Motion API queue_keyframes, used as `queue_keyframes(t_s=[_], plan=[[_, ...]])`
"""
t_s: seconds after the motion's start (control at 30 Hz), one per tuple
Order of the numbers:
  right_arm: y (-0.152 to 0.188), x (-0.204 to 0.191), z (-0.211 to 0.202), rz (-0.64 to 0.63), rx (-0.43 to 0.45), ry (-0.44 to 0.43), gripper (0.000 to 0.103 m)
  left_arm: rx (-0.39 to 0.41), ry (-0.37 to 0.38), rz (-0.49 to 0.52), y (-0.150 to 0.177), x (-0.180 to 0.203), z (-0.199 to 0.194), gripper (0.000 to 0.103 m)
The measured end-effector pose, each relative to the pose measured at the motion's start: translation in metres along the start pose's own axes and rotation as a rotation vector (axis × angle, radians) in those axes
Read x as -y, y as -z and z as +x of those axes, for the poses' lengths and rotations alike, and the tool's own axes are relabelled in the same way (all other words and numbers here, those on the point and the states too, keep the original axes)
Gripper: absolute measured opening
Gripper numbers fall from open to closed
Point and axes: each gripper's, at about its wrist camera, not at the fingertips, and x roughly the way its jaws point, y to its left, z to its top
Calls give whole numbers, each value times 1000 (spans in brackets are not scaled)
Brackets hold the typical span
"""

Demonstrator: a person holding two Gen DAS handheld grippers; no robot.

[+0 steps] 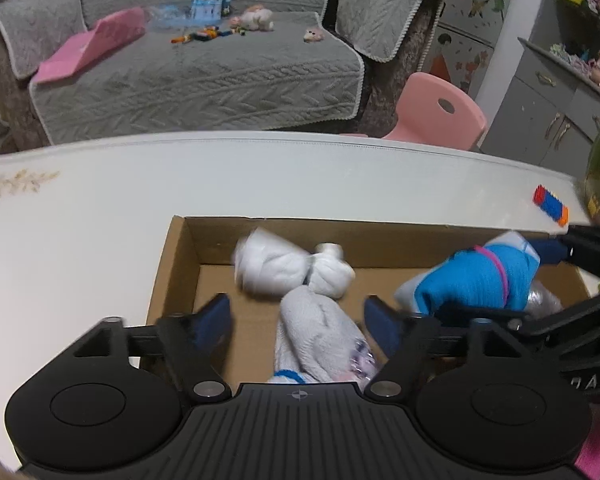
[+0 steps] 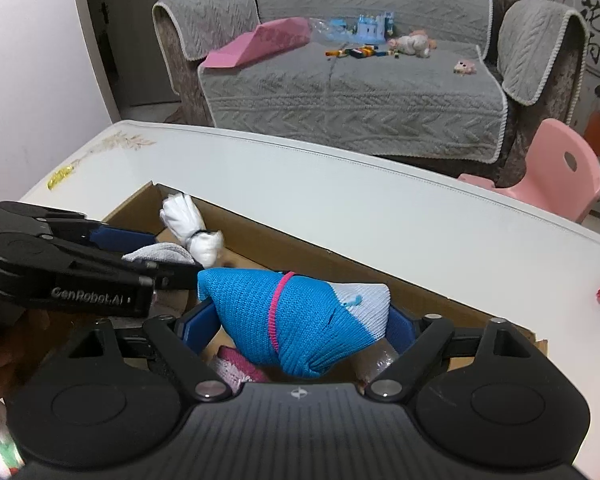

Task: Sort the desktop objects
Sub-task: 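Lower both bundles into the box and open both tools, then move both tools back over the remaining pile of bundles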

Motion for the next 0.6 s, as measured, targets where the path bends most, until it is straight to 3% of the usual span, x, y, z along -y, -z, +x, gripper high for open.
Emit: queue_keyframes(t_s=[0.13,0.4,0.6], plan=[[-1,0,-13,5,34,3,101,26,-6,53,6,9,-23,92],[4,3,-84,25,136,22,102,132,13,86,31,8,-109,103],[35,10,-154,67,253,-8,102,223,-14,85,76,-5,-173,103]])
